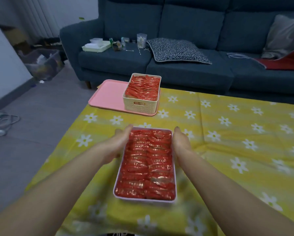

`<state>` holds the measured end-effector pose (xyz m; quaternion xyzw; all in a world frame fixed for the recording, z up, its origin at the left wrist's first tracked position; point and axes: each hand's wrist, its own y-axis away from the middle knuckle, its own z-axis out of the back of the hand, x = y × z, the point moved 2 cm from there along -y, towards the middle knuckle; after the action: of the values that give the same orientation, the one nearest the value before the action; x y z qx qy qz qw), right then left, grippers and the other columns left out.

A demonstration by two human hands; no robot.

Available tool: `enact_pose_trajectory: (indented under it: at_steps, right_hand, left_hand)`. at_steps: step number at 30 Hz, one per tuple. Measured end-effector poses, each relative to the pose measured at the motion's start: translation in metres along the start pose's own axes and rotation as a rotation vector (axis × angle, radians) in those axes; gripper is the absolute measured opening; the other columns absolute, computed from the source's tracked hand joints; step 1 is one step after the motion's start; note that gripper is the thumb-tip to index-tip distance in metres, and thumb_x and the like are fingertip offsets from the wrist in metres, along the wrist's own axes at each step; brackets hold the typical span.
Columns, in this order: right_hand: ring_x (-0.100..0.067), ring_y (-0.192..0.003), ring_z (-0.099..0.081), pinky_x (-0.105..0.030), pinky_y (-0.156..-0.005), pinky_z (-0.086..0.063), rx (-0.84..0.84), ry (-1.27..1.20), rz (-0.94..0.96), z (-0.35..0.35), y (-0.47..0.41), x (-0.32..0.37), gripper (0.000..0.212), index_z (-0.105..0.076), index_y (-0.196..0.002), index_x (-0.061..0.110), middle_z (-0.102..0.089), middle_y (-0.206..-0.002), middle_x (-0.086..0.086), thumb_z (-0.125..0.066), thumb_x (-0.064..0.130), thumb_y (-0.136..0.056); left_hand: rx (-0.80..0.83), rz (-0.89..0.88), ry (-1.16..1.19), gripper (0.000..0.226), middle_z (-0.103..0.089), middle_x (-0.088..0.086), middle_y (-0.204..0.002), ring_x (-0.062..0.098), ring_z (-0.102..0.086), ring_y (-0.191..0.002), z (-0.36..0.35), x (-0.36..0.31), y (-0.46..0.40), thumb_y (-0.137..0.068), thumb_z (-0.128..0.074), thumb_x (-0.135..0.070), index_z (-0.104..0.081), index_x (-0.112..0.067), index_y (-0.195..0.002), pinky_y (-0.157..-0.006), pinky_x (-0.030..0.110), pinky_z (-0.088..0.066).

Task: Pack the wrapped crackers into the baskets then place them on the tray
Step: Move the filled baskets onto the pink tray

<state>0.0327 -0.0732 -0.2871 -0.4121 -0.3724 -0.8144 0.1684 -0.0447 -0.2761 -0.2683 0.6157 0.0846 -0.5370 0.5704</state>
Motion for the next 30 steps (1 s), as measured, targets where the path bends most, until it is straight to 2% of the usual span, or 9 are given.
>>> enact_pose_trajectory:
  at_steps: [3, 5, 9, 13, 16, 20, 24, 27, 30]
  right_hand:
    - [-0.038, -0.110, -0.061, -0.050, -0.102, -0.044, 0.072, -0.030, -0.007, -0.003, 0.031, -0.027, 0.061, -0.064, -0.105, 0.007, -0.066, -0.118, -0.021, -0.021, 0.048, -0.093]
    - [-0.036, -0.103, -0.065, -0.050, -0.099, -0.048, 0.091, -0.083, -0.020, -0.005, 0.049, -0.040, 0.067, -0.068, -0.100, 0.011, -0.071, -0.109, -0.016, -0.022, 0.057, -0.086]
    - [-0.029, -0.098, -0.064, -0.037, -0.085, -0.045, 0.071, -0.091, 0.008, -0.004, 0.081, -0.048, 0.052, -0.068, -0.112, 0.017, -0.070, -0.110, -0.007, -0.031, 0.051, -0.096]
    - [-0.028, -0.099, -0.067, -0.045, -0.095, -0.051, 0.090, -0.180, 0.040, -0.015, 0.093, -0.036, 0.051, -0.064, -0.116, 0.025, -0.071, -0.109, -0.003, -0.037, 0.057, -0.087]
    - [-0.030, -0.104, -0.067, -0.050, -0.098, -0.050, 0.116, -0.253, 0.095, -0.034, 0.092, -0.007, 0.056, -0.061, -0.117, 0.034, -0.072, -0.111, 0.001, -0.039, 0.068, -0.078]
    - [-0.031, -0.100, -0.069, -0.052, -0.096, -0.052, 0.199, -0.295, 0.160, -0.084, 0.068, 0.049, 0.059, -0.058, -0.123, 0.045, -0.072, -0.110, 0.001, -0.042, 0.064, -0.069]
    - [-0.033, -0.109, -0.065, -0.053, -0.101, -0.048, 0.208, -0.282, 0.234, -0.144, 0.038, 0.119, 0.078, -0.051, -0.134, 0.045, -0.062, -0.128, -0.007, -0.037, 0.065, -0.060]
    - [-0.035, -0.102, -0.066, -0.054, -0.098, -0.048, 0.240, -0.228, 0.233, -0.166, 0.046, 0.176, 0.071, -0.052, -0.133, 0.039, -0.061, -0.128, -0.007, -0.035, 0.061, -0.068]
    - [-0.033, -0.106, -0.063, -0.046, -0.096, -0.049, 0.263, -0.192, 0.304, -0.190, 0.028, 0.228, 0.060, -0.049, -0.140, 0.023, -0.060, -0.129, -0.008, -0.035, 0.046, -0.086]
  left_hand:
    - [-0.014, -0.015, 0.063, 0.083, -0.057, -0.002, -0.132, 0.023, -0.055, -0.122, -0.009, 0.026, 0.029, -0.085, -0.041, -0.083, -0.028, -0.026, -0.144, -0.108, 0.058, -0.040]
    - [-0.006, 0.003, 0.078, 0.080, -0.064, -0.003, -0.128, 0.022, -0.062, -0.117, -0.012, 0.042, 0.038, -0.083, -0.041, -0.085, -0.037, -0.030, -0.141, -0.104, 0.057, -0.044]
    - [0.017, -0.033, 0.071, 0.068, -0.076, -0.003, -0.115, 0.019, -0.073, -0.105, -0.019, 0.058, 0.051, -0.094, -0.030, -0.074, -0.064, -0.028, -0.130, -0.103, 0.047, -0.050]
    - [-0.010, -0.065, 0.066, 0.059, -0.078, -0.005, -0.104, 0.011, -0.075, -0.091, -0.017, 0.041, 0.072, -0.103, -0.028, -0.063, -0.073, -0.026, -0.117, -0.076, 0.029, -0.050]
    - [-0.089, -0.118, 0.074, 0.052, -0.078, -0.006, -0.086, 0.004, -0.073, -0.068, 0.014, 0.018, 0.071, -0.104, -0.034, -0.056, -0.075, -0.023, -0.103, -0.063, 0.023, -0.046]
    - [-0.182, -0.156, 0.100, 0.061, -0.078, 0.008, -0.104, 0.025, -0.075, -0.091, 0.078, -0.026, 0.065, -0.096, -0.040, -0.068, -0.076, -0.020, -0.104, -0.090, 0.039, -0.056]
    - [-0.241, -0.174, 0.034, 0.056, -0.076, 0.013, -0.095, 0.030, -0.071, -0.087, 0.145, -0.072, 0.051, -0.101, -0.035, -0.062, -0.070, -0.019, -0.092, -0.081, 0.036, -0.051]
    - [-0.365, -0.169, -0.019, 0.049, -0.071, 0.009, -0.098, 0.025, -0.065, -0.087, 0.190, -0.104, 0.027, -0.101, -0.035, -0.062, -0.063, -0.023, -0.092, -0.083, 0.036, -0.046]
    - [-0.442, -0.203, -0.028, 0.044, -0.063, 0.000, -0.085, 0.019, -0.061, -0.080, 0.224, -0.131, -0.012, -0.104, -0.034, -0.058, -0.057, -0.025, -0.085, -0.068, 0.031, -0.041]
